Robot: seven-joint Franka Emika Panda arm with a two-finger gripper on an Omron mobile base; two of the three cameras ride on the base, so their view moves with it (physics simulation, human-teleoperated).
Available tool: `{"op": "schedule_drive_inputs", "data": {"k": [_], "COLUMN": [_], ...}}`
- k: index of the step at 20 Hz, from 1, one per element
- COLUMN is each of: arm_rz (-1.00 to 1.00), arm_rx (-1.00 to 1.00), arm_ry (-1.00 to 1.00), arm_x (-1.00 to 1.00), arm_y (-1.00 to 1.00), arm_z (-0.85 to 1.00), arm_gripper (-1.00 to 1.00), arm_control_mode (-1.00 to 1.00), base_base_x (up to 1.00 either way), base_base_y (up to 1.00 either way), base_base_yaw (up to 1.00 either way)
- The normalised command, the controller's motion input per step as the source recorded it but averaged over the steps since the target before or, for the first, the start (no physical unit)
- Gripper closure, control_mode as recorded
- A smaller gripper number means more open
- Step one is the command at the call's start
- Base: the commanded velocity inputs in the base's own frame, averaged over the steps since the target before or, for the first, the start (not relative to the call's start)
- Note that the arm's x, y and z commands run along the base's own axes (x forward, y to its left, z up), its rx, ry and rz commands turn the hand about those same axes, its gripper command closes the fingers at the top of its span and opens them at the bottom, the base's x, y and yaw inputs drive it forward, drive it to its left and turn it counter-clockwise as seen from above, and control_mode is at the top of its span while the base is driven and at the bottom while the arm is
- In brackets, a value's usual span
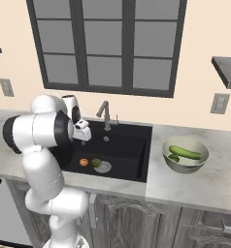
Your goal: There is a mixed pile of frozen fruits and vegetables on the counter. Locate all the frozen vegetables and place the items in a bowl on the counter. Take all the frozen fruits and defrost them in a running sink.
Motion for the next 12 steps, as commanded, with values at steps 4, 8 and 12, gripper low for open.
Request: {"op": "schedule_drive_inputs", "data": {"k": [4, 8, 12], "arm_rz": [0.0, 0.0, 0.0], "arm_rx": [0.02, 0.03, 0.05], "arm_ry": [-0.06, -0.03, -0.02], "arm_x": [-0.22, -0.22, -0.24], "arm_y": [0.05, 0.06, 0.03], "arm_z": [0.46, 0.46, 0.47], "arm_gripper": [-1.0, -1.0, -1.0], "arm_control_mode": [-1.0, -1.0, -1.0], "base_base_x": [0.0, 0.0, 0.0], "base_base_y": [0.0, 0.0, 0.0], "base_base_yaw": [0.0, 0.0, 0.0]}}
